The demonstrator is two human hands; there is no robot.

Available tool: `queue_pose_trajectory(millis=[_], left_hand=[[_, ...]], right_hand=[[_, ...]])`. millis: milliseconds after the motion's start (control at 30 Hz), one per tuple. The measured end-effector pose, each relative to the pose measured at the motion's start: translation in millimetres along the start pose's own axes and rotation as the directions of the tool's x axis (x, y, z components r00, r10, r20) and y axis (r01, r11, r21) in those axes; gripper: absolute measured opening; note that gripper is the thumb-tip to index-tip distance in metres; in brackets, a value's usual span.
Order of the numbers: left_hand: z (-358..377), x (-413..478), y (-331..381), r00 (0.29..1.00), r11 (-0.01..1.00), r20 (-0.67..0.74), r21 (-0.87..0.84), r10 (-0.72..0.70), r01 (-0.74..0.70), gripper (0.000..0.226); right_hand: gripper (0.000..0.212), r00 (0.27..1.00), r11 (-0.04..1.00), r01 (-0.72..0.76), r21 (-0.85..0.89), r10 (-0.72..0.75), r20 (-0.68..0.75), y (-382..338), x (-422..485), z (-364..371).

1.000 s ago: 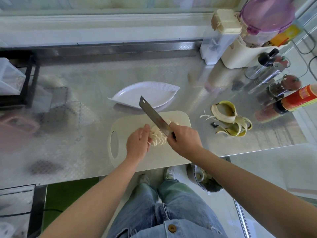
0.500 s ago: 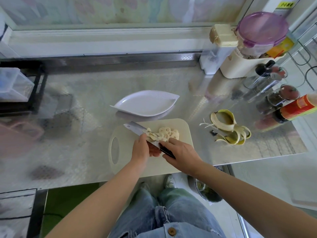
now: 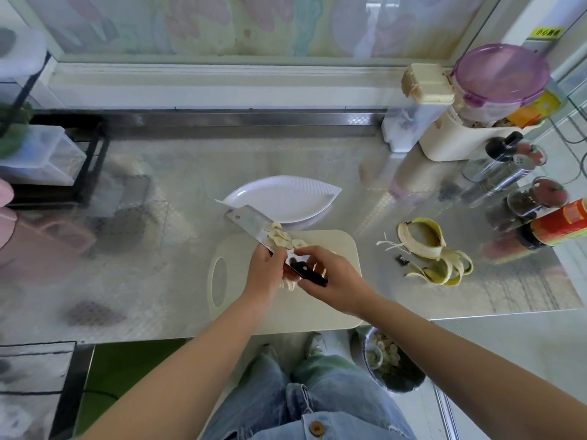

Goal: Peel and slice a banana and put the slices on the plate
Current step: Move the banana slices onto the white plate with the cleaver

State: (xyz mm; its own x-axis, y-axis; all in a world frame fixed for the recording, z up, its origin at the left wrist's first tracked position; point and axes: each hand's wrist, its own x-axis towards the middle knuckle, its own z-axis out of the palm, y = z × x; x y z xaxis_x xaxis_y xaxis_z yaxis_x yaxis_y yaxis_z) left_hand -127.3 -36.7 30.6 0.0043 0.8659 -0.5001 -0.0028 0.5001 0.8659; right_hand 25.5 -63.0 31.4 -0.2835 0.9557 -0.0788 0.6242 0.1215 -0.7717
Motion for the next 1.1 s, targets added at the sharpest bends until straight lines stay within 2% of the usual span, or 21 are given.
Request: queue_pose_trajectory(millis=[100, 233, 333, 500, 633, 700, 800, 1000, 1100], left_hand=[[0.2, 11.8, 11.1, 0.999, 0.998, -0.028, -0.059, -0.024, 0.023, 0.022], [-2.9, 30.3, 24.0, 0.999, 0.994, -0.024, -0.098, -0.041, 0.039, 0.026], [-6.4, 45.3, 30.4, 0.997, 0.994, -0.064, -0.101, -0.046, 0.039, 0.029], [-8.6, 65.2, 40.0, 0.989, 0.989, -0.127, -0.137, -0.08, 0.062, 0.033], [-9.7, 74.7, 41.1, 0.98, 0.984, -0.165, -0.156, -0.113, 0.087, 0.029], [-11.9, 76.6, 40.5, 0.974, 0.985, -0.195, -0.155, -0.112, 0.082, 0.025], [-14.4, 77.0, 42.2, 0.974, 0.99, -0.217, -0.137, -0.066, 0.036, 0.015], [-16.5, 76.9, 39.0, 0.968, 0.991, -0.234, -0.121, -0.087, 0.06, 0.019], [-17.3, 75.2, 35.7, 0.983, 0.993, -0.166, -0.098, -0.081, 0.066, 0.025]], right_hand=[[0.045, 1.0, 1.0, 0.0, -0.003, 0.0, -0.003, -2.2, 17.8, -10.1], [0.034, 0.997, 1.0, -0.007, 0.011, 0.006, 0.075, 0.6, 43.8, -22.6], [0.034, 0.998, 0.997, 0.029, 0.071, -0.032, 0.051, 2.4, 62.5, -33.0], [0.047, 0.956, 0.998, 0.055, -0.016, -0.048, 0.288, 6.2, 92.8, -35.3], [0.043, 0.929, 0.996, 0.014, -0.088, 0.019, 0.37, 15.6, 114.3, -24.8], [0.04, 0.925, 0.99, 0.049, -0.129, 0.003, 0.381, 20.5, 121.7, -20.8], [0.048, 0.923, 0.986, 0.067, -0.154, -0.003, 0.384, 25.4, 129.6, -15.3], [0.067, 0.918, 0.964, -0.045, -0.261, 0.143, 0.371, 43.3, 140.1, -13.0], [0.06, 0.932, 0.982, 0.02, -0.186, 0.05, 0.359, 35.6, 139.7, -16.1]])
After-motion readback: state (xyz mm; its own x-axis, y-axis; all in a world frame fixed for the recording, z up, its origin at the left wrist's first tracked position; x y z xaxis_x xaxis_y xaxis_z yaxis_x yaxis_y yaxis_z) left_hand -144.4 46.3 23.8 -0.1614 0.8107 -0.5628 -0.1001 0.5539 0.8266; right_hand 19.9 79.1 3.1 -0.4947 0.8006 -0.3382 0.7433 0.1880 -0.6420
